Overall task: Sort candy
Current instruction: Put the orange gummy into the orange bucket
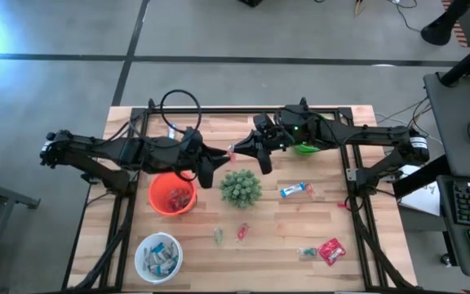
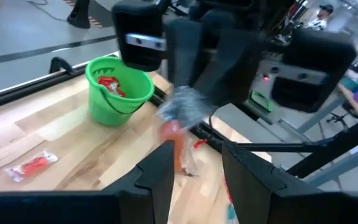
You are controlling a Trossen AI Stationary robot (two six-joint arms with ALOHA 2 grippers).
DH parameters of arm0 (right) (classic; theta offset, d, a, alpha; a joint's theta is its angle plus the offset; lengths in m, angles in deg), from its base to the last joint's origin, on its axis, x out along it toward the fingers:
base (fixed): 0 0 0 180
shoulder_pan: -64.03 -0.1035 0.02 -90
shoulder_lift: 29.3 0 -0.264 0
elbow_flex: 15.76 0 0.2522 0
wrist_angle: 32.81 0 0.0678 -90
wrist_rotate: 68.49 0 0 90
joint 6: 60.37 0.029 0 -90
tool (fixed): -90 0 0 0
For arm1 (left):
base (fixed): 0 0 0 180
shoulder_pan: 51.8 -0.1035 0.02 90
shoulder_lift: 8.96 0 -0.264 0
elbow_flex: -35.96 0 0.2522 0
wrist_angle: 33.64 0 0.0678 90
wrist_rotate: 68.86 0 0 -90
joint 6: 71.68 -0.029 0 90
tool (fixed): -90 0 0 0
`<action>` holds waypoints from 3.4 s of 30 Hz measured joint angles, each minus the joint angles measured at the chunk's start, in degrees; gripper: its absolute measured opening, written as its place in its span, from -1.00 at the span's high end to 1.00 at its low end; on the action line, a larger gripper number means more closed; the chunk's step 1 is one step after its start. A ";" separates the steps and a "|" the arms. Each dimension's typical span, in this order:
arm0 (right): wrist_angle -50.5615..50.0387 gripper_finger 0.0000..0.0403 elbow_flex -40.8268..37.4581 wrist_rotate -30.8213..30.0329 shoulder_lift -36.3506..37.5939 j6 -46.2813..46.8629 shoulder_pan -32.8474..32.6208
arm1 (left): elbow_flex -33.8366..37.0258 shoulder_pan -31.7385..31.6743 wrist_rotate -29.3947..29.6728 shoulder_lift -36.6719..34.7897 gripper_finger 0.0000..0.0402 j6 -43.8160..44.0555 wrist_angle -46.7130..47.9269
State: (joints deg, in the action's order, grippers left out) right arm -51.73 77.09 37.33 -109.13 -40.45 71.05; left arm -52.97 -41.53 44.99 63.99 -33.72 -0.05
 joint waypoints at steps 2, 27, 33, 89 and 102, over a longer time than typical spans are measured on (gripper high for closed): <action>0.39 0.96 0.00 0.96 0.00 0.07 -0.12 | 0.00 -0.44 -0.04 0.02 0.41 0.02 0.82; -0.16 0.96 0.00 1.30 0.09 0.04 -0.50 | 0.00 -2.60 -2.91 2.95 0.51 -4.95 0.21; -0.18 0.96 0.00 1.51 0.09 0.02 -0.52 | 0.00 -2.60 -5.46 2.95 0.94 -8.66 -0.32; -35.30 0.24 -0.02 -6.90 0.59 9.80 -0.39 | 1.11 -2.49 -29.41 -2.97 1.00 -22.29 60.62; -50.08 0.24 -0.02 -6.90 0.59 15.34 -0.41 | 4.57 -2.45 -30.60 -3.08 0.77 -25.51 60.61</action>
State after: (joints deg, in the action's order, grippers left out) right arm -101.82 77.07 30.44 -108.54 -25.11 70.64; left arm -48.41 -43.98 14.39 60.91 -59.23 60.57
